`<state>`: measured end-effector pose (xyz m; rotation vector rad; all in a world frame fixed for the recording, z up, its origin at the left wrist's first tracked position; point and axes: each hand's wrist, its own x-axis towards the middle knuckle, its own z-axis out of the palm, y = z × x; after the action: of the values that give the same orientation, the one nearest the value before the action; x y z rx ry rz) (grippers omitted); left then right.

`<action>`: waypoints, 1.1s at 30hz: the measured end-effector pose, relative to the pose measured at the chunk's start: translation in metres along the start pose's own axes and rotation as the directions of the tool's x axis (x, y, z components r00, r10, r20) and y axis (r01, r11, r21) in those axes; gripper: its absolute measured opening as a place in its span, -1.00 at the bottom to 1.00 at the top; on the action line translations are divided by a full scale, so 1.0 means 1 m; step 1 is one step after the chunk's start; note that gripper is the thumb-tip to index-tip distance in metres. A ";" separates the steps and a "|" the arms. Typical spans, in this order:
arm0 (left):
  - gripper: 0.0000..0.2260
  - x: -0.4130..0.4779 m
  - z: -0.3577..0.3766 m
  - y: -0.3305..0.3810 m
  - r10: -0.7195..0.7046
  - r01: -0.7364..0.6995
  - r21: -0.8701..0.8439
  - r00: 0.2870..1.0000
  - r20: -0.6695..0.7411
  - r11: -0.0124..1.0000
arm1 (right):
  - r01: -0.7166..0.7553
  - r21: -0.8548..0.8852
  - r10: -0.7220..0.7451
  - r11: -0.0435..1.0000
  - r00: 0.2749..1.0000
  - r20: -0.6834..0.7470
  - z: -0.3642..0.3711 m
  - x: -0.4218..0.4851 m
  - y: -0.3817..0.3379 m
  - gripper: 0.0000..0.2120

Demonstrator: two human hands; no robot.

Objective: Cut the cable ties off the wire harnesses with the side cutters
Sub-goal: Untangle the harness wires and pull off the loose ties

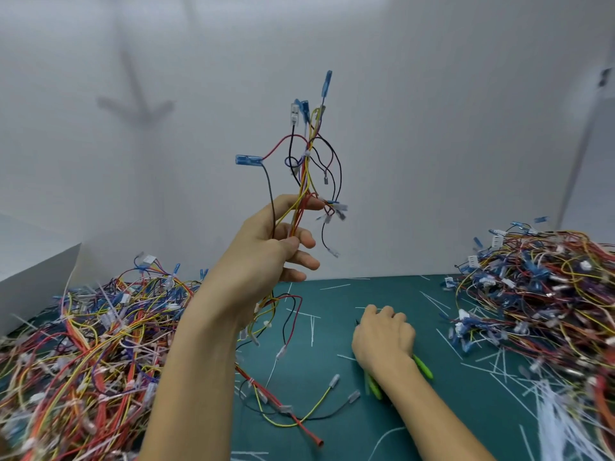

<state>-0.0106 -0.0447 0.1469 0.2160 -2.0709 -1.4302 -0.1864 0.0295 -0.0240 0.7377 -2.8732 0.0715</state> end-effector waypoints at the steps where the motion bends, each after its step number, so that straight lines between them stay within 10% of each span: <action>1: -0.49 0.000 0.000 0.000 0.001 -0.001 0.003 1.000 0.002 1.000 | 0.025 -0.018 -0.025 1.000 1.000 -0.011 0.000 -0.001 -0.003 -0.68; 10: -0.48 -0.004 -0.001 0.002 0.001 -0.003 0.020 0.995 0.103 1.000 | 0.157 0.255 -0.138 0.954 0.986 -0.094 -0.048 -0.007 -0.011 -0.63; 15: -0.56 -0.005 0.002 0.002 -0.020 0.019 0.011 0.993 0.113 1.000 | 0.386 0.560 -0.006 0.733 0.827 -0.562 -0.118 -0.015 0.001 -0.78; 24: -0.59 -0.002 0.003 -0.001 -0.057 0.058 0.014 0.998 -0.033 0.998 | 0.476 0.820 0.214 0.317 0.807 -0.551 -0.176 -0.042 0.016 -0.59; 33: -0.59 0.000 0.021 -0.002 0.014 -0.004 0.224 0.999 -0.046 0.975 | 0.492 0.867 -0.204 0.079 0.859 -0.469 -0.189 -0.061 0.009 -0.32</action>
<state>-0.0229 -0.0288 0.1405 0.3283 -2.1894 -1.1728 -0.1083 0.0835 0.1512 1.4367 -1.9076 1.9749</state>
